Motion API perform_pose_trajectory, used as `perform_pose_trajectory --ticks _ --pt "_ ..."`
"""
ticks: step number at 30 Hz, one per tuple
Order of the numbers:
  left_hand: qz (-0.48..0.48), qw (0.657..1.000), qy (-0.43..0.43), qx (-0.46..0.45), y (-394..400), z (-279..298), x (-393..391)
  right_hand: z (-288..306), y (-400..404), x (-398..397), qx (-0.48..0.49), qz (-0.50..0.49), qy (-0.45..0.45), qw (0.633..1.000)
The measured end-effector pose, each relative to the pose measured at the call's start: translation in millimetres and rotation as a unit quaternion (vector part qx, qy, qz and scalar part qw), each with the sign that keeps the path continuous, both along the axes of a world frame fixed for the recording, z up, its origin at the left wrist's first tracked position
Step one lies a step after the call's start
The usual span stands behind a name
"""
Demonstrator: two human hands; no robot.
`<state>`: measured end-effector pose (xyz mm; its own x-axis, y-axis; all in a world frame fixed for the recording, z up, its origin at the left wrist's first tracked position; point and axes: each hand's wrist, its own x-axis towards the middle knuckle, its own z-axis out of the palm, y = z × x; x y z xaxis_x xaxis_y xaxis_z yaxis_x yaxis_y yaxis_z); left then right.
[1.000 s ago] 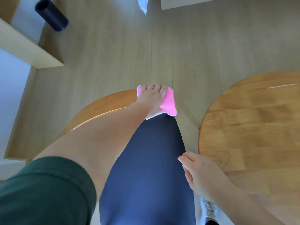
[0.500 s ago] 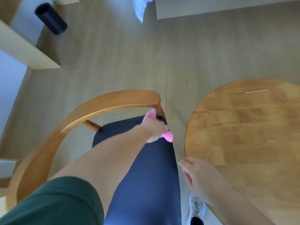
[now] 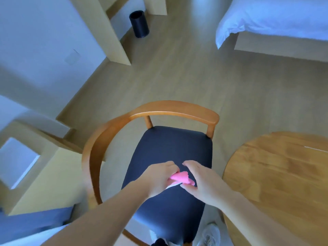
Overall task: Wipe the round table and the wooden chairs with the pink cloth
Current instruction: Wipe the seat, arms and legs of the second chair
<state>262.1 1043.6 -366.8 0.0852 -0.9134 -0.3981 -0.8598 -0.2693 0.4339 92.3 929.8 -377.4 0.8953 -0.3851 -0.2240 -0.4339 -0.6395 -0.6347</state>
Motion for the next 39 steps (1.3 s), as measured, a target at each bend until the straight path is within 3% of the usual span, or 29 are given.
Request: perform_pose_trajectory --ticks 4,8,13,17,27,34,36,39 --pt "0.144 0.988 0.05 -0.012 42 24 1 22 30 25 0.004 0.01 -0.014 1.0" --pt "0.305 0.943 0.135 -0.013 77 30 3 33 63 41 -0.026 0.037 -0.052 0.998" --pt "0.412 0.875 0.251 -0.046 105 33 13 40 107 63 -0.041 0.053 -0.078 0.995" --pt "0.445 0.843 0.297 -0.055 135 31 29 44 138 76 0.004 0.106 -0.087 0.991" --pt "0.409 0.846 0.338 -0.051 171 27 58 31 165 106 -0.024 0.102 -0.083 0.991" --pt "0.403 0.849 0.337 -0.057 163 19 51 17 134 105 -0.032 0.12 -0.076 0.989" --pt "0.429 0.848 0.304 -0.068 161 14 47 13 117 106 -0.033 0.123 -0.069 0.989" --pt "0.493 0.853 0.164 -0.045 164 4 39 3 91 105 -0.037 0.131 -0.065 0.989"
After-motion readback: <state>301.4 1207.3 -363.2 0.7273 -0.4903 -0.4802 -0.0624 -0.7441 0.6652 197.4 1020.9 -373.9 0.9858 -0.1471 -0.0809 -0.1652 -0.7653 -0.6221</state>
